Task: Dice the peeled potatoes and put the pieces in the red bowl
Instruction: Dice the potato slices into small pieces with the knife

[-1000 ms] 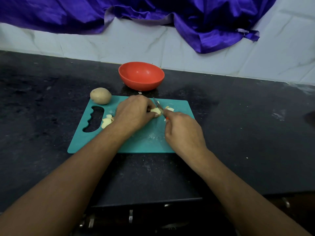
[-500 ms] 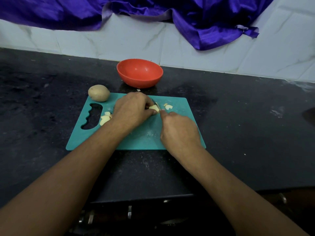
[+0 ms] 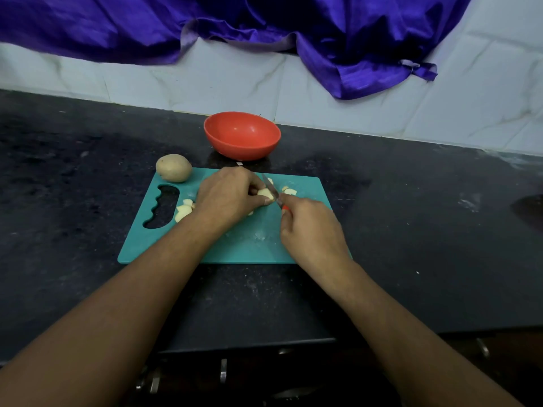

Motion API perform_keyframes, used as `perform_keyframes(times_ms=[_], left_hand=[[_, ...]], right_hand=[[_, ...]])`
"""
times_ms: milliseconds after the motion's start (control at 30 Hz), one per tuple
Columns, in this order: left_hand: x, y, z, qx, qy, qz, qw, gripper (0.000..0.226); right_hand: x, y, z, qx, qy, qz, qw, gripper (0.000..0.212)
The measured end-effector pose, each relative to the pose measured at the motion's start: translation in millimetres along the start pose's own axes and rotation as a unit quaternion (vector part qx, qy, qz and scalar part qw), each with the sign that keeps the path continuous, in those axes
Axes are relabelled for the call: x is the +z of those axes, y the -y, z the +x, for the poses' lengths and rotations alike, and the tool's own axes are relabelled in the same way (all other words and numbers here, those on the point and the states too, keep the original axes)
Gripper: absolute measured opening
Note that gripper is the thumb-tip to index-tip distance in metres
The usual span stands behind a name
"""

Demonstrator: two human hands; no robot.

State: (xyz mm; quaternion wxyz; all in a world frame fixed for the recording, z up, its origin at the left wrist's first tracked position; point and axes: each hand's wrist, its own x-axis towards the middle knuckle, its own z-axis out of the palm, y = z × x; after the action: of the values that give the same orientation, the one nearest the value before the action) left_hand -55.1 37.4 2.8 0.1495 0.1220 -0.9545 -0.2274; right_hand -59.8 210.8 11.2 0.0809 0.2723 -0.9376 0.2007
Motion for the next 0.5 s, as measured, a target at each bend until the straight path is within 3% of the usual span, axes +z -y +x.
perform_keyframes(times_ms=[133,500], left_hand=[[2,3,2,-0.019,-0.004,-0.043,0.999,0.028],[4,3,4,0.001,-0.014,-0.019,1.000,0.020]], right_hand=[[5,2,1,-0.015,-0.005,-0.033,0.999,0.042],[9,15,4,-0.015,0.017,-0.155,0.988,0.053]])
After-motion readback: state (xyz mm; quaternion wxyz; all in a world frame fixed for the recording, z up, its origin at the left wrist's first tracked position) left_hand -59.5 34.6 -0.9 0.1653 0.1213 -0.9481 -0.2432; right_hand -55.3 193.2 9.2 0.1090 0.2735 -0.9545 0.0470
